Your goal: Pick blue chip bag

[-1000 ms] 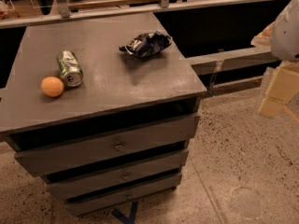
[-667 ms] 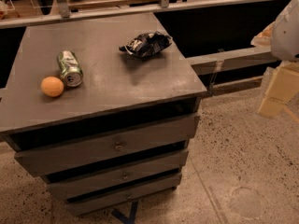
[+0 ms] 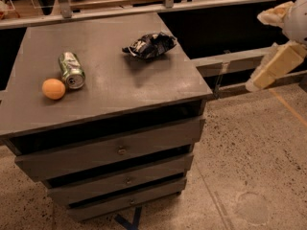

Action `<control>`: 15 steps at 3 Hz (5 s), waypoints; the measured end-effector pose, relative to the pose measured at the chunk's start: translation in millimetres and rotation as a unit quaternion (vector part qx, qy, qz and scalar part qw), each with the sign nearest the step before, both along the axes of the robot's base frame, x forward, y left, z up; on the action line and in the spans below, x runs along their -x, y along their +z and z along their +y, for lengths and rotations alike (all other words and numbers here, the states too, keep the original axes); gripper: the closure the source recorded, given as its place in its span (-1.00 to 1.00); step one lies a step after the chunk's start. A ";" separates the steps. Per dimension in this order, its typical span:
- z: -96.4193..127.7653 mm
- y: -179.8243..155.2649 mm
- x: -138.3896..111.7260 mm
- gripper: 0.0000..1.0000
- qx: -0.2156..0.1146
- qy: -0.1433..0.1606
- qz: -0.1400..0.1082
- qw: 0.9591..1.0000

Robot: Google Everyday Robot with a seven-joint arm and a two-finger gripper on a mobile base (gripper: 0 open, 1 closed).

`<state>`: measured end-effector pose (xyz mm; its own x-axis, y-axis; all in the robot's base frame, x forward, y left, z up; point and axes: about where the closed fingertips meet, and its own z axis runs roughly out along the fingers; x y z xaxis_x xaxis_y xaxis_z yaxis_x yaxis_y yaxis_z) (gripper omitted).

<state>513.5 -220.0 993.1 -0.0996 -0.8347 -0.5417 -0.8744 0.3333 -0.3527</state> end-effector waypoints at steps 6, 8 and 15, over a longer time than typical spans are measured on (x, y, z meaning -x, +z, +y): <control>113.3 15.0 -208.7 -1.00 -0.168 0.055 -0.165 0.970; 126.2 -27.7 -256.8 -1.00 -0.137 0.046 -0.191 0.971; 192.2 -88.5 -292.1 0.40 -0.084 0.203 -0.145 0.965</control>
Offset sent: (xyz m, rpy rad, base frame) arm 0.1996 0.0695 0.0482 0.4320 -0.3431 0.0683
